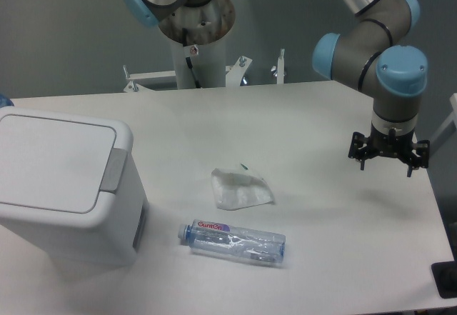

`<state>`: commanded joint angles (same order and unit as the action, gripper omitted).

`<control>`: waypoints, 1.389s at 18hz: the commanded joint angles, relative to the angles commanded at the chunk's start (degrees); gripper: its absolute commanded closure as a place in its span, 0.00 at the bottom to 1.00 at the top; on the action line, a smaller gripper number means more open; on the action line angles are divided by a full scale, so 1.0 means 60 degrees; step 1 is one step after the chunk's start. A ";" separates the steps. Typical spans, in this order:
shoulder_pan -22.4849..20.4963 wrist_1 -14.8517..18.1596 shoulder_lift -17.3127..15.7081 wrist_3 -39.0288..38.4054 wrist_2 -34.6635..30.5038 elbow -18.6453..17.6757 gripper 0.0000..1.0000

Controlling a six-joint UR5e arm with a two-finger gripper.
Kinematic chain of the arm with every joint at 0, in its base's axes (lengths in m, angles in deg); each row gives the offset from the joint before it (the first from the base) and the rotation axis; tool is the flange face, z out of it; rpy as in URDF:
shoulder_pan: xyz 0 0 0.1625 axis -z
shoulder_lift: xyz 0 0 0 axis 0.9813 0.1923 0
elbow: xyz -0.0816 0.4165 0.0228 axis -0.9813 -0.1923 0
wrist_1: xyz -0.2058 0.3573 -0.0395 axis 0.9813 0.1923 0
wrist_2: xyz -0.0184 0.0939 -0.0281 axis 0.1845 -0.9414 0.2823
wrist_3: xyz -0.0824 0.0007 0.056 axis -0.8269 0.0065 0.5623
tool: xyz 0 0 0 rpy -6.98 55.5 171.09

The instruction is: Open the trash can

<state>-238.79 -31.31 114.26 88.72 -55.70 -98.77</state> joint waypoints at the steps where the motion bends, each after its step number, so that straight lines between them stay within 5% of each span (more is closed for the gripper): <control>1: 0.0000 0.0000 0.0000 0.0000 -0.0015 0.0000 0.00; 13: 0.0161 -0.0044 -0.0117 -0.0131 0.0073 -0.0043 0.00; 20: 0.0322 -0.0088 -0.0103 -0.2677 0.0877 0.0117 0.00; 25: 0.0366 -0.0483 -0.0058 -0.2856 0.1361 0.0088 0.00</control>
<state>-236.59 -34.21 113.91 71.59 -47.54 -98.24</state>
